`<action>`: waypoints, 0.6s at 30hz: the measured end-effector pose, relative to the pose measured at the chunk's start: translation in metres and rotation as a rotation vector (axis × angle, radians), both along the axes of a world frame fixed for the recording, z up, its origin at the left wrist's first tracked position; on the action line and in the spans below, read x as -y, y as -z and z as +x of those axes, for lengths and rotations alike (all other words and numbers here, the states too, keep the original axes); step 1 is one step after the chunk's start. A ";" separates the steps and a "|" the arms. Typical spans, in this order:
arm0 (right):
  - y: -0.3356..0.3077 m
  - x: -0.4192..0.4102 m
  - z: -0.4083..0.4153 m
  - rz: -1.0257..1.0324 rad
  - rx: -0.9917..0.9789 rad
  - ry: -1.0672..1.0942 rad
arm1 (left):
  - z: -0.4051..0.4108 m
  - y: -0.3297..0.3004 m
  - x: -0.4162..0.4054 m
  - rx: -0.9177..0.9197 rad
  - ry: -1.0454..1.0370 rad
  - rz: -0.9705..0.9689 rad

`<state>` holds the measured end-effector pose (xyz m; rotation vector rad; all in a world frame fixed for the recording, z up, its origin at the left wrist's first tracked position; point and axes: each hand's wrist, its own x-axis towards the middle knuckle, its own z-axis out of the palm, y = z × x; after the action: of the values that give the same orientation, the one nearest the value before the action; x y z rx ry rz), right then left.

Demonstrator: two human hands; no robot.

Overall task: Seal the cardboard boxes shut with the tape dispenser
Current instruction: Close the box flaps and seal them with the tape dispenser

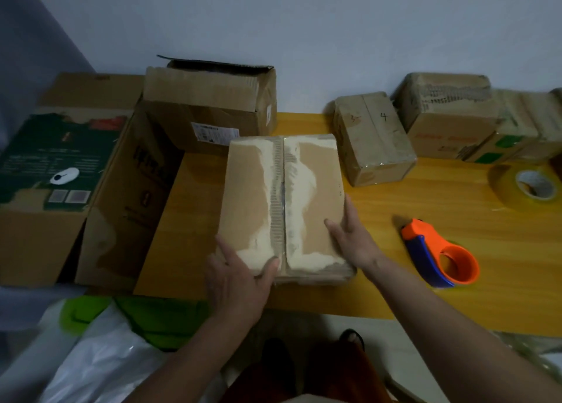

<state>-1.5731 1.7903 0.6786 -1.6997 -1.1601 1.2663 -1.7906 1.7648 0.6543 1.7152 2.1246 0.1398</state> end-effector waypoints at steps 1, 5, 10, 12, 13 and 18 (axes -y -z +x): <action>-0.001 -0.008 0.008 -0.001 0.020 0.017 | 0.010 0.000 -0.007 0.003 0.017 -0.010; -0.002 -0.028 0.040 -0.026 0.187 0.088 | 0.045 0.002 -0.039 -0.029 0.113 -0.059; 0.011 -0.012 0.053 0.026 0.194 0.098 | 0.067 0.009 -0.050 -0.064 0.184 -0.077; 0.015 -0.014 0.057 0.055 0.185 0.101 | 0.069 0.009 -0.060 -0.064 0.192 -0.066; 0.015 -0.017 0.059 0.056 0.181 0.086 | 0.068 0.008 -0.065 -0.065 0.197 -0.058; 0.023 -0.015 0.076 -0.008 0.139 0.143 | 0.069 0.006 -0.077 -0.046 0.200 -0.027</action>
<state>-1.4973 1.8052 0.6557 -1.8656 -1.0915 1.0815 -1.7214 1.8420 0.6484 1.9187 1.9621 0.0146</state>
